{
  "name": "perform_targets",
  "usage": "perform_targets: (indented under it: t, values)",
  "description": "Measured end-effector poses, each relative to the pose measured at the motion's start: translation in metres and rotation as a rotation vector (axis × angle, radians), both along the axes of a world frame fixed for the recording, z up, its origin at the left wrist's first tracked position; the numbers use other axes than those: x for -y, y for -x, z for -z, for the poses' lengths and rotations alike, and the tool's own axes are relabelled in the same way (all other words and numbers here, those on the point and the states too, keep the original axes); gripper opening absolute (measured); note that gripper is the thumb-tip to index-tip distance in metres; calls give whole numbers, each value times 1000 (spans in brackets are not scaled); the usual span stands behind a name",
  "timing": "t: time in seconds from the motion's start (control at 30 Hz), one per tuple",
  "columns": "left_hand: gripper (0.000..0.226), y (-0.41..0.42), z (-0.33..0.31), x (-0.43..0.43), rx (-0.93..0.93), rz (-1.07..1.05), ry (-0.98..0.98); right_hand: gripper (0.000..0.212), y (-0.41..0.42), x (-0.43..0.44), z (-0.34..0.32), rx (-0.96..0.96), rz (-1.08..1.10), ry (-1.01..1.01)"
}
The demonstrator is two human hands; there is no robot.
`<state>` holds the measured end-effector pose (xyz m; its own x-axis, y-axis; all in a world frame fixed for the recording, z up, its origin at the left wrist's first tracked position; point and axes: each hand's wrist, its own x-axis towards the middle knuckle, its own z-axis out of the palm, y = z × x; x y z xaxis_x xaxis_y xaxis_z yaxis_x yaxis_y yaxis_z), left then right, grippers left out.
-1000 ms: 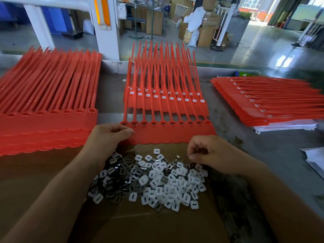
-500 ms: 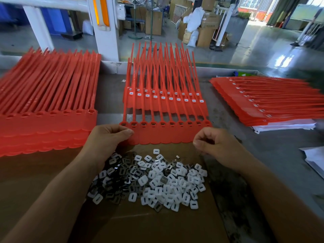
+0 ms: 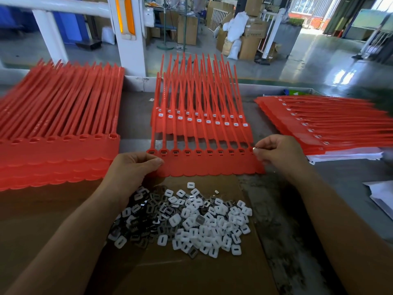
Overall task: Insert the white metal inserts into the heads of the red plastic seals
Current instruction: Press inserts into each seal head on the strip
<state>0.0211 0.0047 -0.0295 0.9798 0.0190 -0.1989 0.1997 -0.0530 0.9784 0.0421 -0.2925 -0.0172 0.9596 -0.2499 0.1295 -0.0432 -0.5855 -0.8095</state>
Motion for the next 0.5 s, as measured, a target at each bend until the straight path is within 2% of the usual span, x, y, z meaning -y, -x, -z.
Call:
perform_targets:
  t: [0.2,0.5]
  values:
    - [10,-1,1,0,7,-1,-22,9,-21,4,14,-6,64,56]
    - [10,1,-3,1,-27,-3,30,7,-24,10,17,-50,127,-54]
